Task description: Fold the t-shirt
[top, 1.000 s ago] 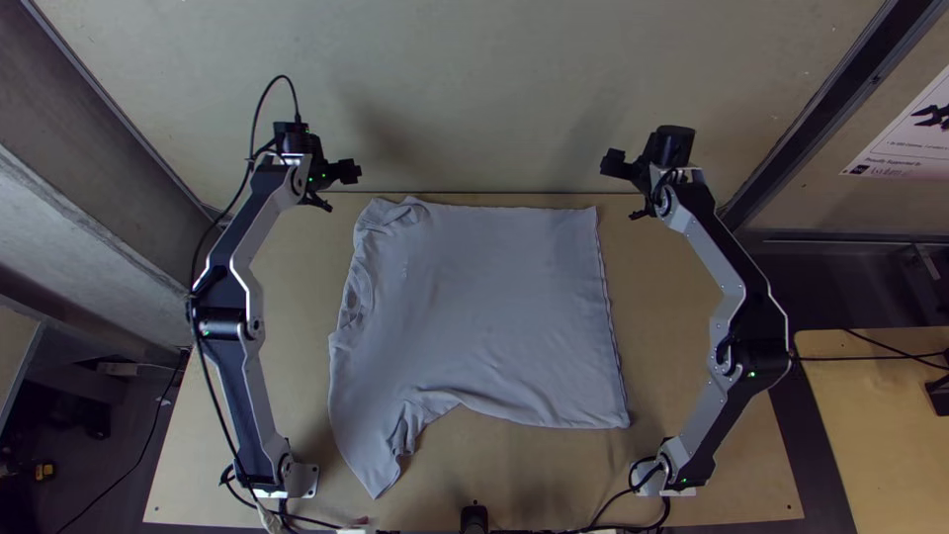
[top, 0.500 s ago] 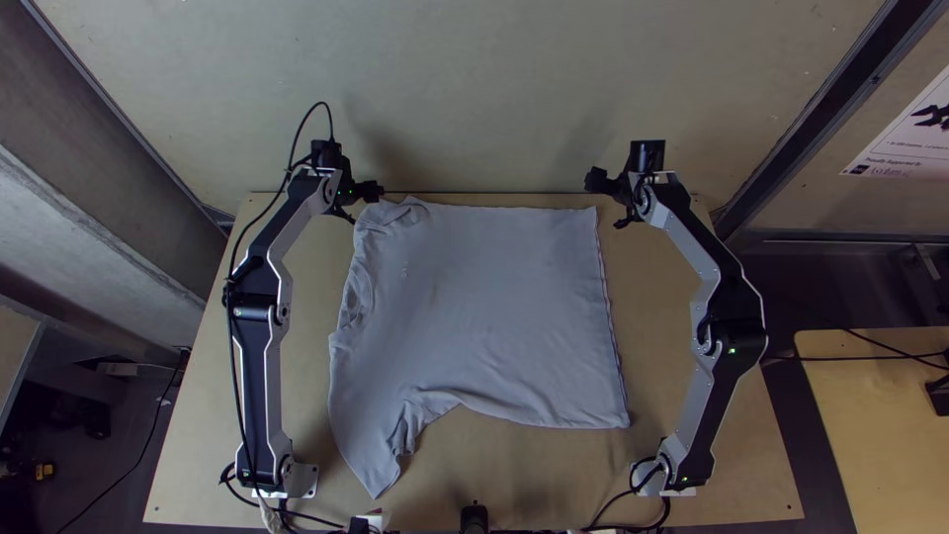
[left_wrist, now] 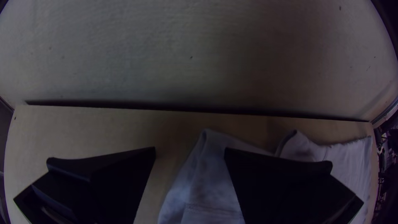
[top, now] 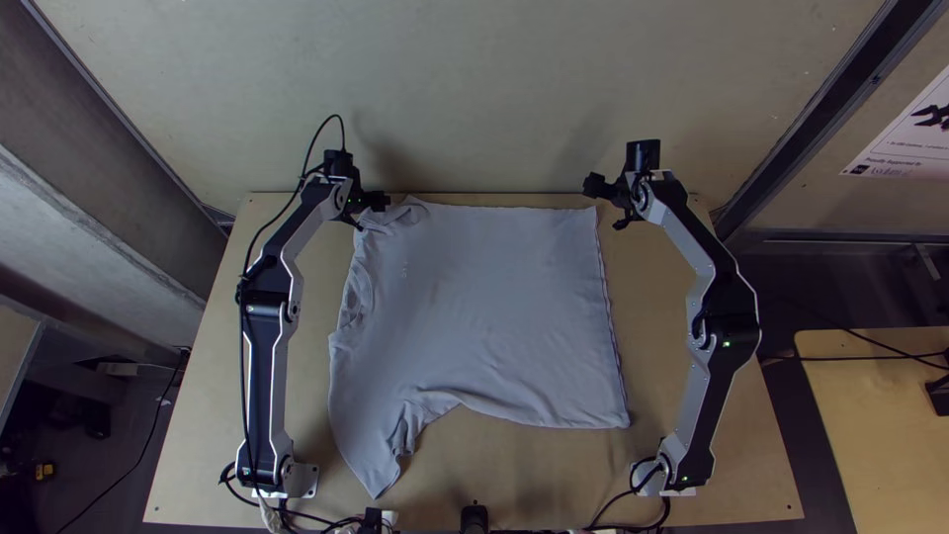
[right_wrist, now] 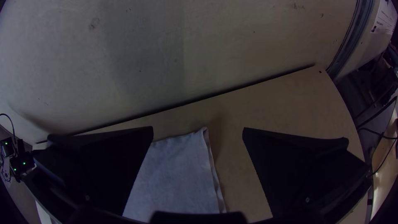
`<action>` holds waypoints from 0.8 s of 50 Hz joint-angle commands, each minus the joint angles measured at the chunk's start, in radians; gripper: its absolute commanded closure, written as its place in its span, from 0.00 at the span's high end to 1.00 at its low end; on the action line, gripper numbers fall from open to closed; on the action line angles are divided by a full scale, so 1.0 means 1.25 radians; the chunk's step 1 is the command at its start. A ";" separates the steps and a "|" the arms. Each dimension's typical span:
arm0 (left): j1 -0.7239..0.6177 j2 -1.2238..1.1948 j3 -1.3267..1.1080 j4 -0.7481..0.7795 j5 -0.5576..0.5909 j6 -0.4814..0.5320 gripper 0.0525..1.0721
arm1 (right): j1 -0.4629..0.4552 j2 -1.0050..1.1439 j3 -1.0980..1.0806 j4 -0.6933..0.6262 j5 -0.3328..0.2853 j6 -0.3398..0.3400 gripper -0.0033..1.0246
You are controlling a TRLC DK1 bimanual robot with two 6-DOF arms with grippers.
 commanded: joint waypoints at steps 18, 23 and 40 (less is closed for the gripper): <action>-0.014 0.031 0.001 -0.041 0.001 -0.006 0.02 | -0.022 0.155 0.184 -0.178 -0.003 0.021 0.96; -0.014 0.025 -0.001 -0.045 0.001 -0.006 0.02 | -0.022 0.181 0.217 -0.202 -0.003 0.021 0.96; -0.026 -0.007 0.001 -0.046 0.001 -0.008 0.02 | -0.022 0.283 0.332 -0.258 -0.019 0.026 0.90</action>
